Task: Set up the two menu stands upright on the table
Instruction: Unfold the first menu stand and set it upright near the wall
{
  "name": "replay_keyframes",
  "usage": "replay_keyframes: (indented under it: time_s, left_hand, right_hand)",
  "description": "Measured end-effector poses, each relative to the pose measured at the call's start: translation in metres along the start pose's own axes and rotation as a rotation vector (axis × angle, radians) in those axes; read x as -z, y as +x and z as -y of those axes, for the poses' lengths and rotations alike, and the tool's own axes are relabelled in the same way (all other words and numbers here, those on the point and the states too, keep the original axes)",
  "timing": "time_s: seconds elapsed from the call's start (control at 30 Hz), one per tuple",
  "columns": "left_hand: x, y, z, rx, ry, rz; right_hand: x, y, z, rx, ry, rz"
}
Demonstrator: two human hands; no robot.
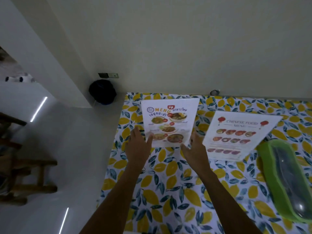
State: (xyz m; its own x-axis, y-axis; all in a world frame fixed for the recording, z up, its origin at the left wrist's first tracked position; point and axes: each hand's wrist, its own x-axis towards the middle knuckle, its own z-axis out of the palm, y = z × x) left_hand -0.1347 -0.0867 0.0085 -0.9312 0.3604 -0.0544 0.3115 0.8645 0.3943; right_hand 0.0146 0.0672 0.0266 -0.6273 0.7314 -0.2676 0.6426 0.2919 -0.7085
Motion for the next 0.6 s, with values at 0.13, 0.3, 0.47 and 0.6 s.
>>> replay_keyframes:
  time_s: [0.13, 0.3, 0.47, 0.6]
  left_hand:
    - [-0.016, 0.015, 0.017, -0.085, 0.131, 0.096]
    - [-0.031, 0.026, 0.02, -0.128, 0.144, 0.159]
    - [-0.035, 0.039, 0.023, -0.193, 0.201, 0.111]
    - [-0.025, 0.062, 0.031, -0.218, 0.14, 0.101]
  right_hand:
    - [-0.024, 0.024, -0.012, -0.138, -0.071, 0.023]
    - [-0.037, 0.052, -0.027, -0.133, -0.146, -0.024]
    - [-0.043, 0.071, -0.036, -0.05, -0.133, -0.131]
    - [-0.044, 0.085, -0.024, 0.053, -0.114, -0.167]
